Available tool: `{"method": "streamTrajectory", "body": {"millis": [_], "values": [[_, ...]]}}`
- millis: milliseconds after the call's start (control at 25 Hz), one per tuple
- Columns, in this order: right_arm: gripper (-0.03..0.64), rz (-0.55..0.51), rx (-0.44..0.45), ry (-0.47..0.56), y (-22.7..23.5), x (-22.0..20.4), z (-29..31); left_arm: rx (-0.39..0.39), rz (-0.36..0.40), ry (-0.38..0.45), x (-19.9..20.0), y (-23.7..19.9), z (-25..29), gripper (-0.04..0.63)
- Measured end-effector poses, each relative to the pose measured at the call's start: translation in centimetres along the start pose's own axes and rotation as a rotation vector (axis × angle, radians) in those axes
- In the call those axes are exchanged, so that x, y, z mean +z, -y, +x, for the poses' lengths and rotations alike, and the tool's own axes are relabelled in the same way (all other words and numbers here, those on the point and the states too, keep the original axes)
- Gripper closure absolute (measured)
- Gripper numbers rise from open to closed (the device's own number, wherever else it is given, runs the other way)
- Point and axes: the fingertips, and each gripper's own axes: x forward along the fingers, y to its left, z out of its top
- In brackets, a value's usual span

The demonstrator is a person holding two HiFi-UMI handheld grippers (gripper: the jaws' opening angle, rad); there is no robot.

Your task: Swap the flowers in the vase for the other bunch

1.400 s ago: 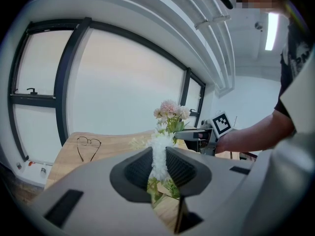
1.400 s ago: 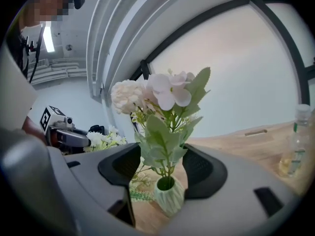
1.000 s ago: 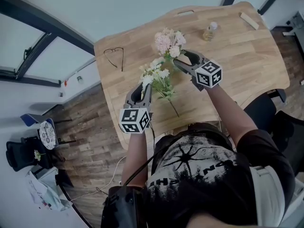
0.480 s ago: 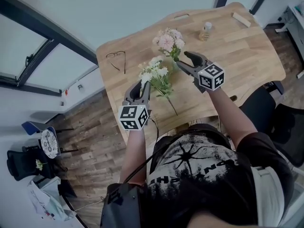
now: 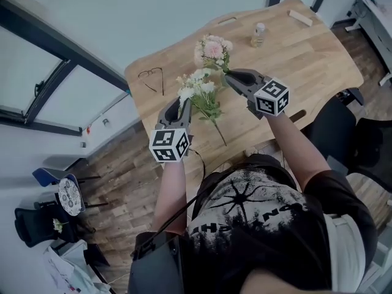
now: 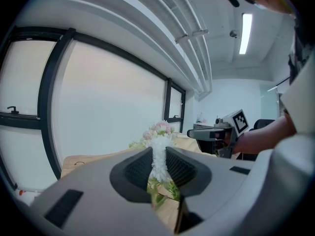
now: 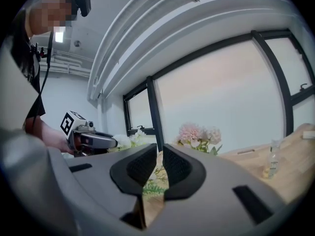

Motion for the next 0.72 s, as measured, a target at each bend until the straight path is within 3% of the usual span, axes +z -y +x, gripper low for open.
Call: {"method": "streamTrajectory", "body": {"millis": [360,720], "values": [[0.586,-0.03,-0.022,0.055,-4.2,1.5,-1.3,-0.012,0.037,0.035,1.3,-1.2,-1.8,0.503],[0.584,-0.036,-0.051,0.066,-6.3,1.1,-2.7,-0.029,0.024,0.05,0.7,-1.0,-2.6,0.503]]}}
